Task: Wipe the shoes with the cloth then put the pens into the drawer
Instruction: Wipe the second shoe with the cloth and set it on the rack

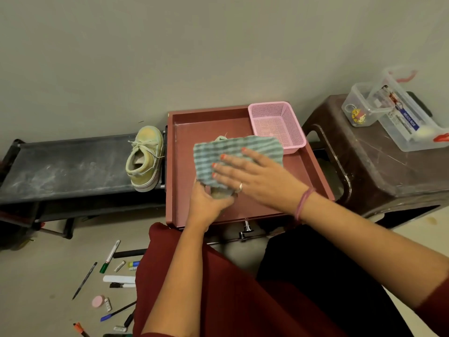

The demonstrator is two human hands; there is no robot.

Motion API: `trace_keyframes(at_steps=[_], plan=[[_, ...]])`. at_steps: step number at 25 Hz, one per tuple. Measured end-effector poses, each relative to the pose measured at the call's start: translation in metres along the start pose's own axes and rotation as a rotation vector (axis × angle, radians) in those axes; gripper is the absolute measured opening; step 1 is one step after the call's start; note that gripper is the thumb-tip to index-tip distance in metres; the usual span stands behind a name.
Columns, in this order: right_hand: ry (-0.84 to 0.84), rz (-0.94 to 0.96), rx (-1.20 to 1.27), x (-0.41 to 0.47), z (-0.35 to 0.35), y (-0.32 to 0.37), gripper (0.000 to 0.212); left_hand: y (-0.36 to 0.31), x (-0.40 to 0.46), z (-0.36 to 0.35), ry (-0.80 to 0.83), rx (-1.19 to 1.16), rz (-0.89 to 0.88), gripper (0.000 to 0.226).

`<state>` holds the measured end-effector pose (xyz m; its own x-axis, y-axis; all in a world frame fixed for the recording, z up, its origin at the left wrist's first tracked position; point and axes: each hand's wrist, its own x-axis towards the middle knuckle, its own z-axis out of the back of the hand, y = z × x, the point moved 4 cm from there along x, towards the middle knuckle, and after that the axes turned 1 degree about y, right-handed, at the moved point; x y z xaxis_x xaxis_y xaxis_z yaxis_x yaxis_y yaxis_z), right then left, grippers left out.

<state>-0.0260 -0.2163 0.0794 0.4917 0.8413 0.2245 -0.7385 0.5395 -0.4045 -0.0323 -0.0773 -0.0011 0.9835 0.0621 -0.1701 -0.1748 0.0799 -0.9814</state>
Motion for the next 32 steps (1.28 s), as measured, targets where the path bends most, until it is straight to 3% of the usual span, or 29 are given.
trace_keyframes(at_steps=[7,11,14,18,22,24,27,29,32], plan=[[-0.073,-0.352,0.684,-0.001,-0.012,-0.033,0.073,-0.007,0.004,-0.004,0.023,0.046,-0.104,0.088],[-0.117,-0.758,1.405,-0.011,-0.032,-0.038,0.075,-0.002,0.003,0.001,0.041,0.077,-0.114,0.102],[-0.075,-0.952,1.657,-0.019,-0.048,-0.018,0.068,-0.003,0.001,0.007,0.062,0.105,-0.110,0.104],[0.037,-1.007,1.713,-0.017,-0.051,-0.008,0.070,-0.031,0.001,0.017,0.067,0.227,-0.161,0.111],[0.019,-0.862,1.542,0.000,-0.013,-0.030,0.073,-0.063,0.008,0.020,0.048,0.364,-0.224,0.114],[0.064,-0.633,1.231,0.011,0.010,-0.028,0.075,-0.067,0.012,0.019,0.054,0.380,-0.249,0.106],[-0.003,-0.344,0.684,0.014,0.017,-0.013,0.071,-0.066,0.014,0.019,0.020,0.362,-0.244,0.093],[-0.036,-0.368,0.761,0.006,0.002,-0.013,0.075,-0.065,0.011,0.016,0.015,0.344,-0.243,0.095],[-0.096,-0.647,1.237,-0.006,-0.021,-0.018,0.078,-0.065,0.009,0.015,0.029,0.329,-0.281,0.096]])
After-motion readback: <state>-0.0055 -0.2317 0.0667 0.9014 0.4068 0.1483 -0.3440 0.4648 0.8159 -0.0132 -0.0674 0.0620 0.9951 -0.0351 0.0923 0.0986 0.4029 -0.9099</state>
